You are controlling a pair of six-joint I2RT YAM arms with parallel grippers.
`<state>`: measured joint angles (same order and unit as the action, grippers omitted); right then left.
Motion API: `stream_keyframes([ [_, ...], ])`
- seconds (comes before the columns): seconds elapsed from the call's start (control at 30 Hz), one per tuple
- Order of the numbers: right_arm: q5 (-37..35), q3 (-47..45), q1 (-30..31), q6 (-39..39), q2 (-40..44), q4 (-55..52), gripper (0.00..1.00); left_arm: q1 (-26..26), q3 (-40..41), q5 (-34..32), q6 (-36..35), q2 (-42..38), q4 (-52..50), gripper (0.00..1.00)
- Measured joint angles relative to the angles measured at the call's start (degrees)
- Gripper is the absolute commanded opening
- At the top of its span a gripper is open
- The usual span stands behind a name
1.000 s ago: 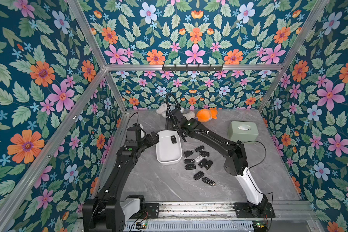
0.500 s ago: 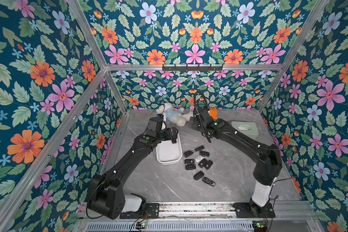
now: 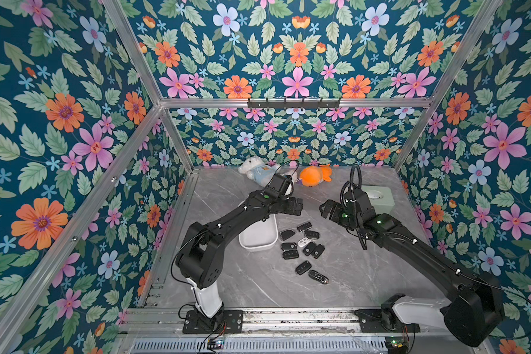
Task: Place the car key into the storage box
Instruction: Pick up the car key from the center of the board.
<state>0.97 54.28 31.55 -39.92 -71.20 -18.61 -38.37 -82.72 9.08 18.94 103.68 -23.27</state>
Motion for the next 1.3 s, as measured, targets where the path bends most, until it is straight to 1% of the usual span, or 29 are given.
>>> stream_keyframes([
  [0.13, 3.9, -5.2, -1.6, -1.3, 2.8, 0.6, 0.99, -2.5, -4.7, -1.3, -2.7, 5.6, -3.1, 0.91],
  [0.27, 6.9, -9.5, -3.7, -2.7, 4.0, 1.2, 0.99, -4.6, -7.8, -1.9, -4.7, 10.2, -5.9, 0.84],
  [0.47, 11.0, -13.6, -5.9, -4.2, 4.9, 2.8, 0.99, -5.2, -9.8, -3.0, -6.4, 14.2, -8.1, 0.79],
  [0.7, 12.9, -14.6, -6.6, -5.2, 5.0, 4.2, 0.99, -6.4, -13.6, -3.3, -8.5, 18.6, -9.9, 0.77],
  [0.97, 12.9, -14.6, -7.2, -5.2, 5.3, 4.2, 0.99, -7.2, -14.9, -3.5, -10.3, 21.1, -11.0, 0.75],
  [1.3, 12.8, -14.6, -7.8, -5.1, 5.4, 3.8, 0.99, -7.7, -15.8, -7.0, -11.9, 23.6, -12.3, 0.68],
])
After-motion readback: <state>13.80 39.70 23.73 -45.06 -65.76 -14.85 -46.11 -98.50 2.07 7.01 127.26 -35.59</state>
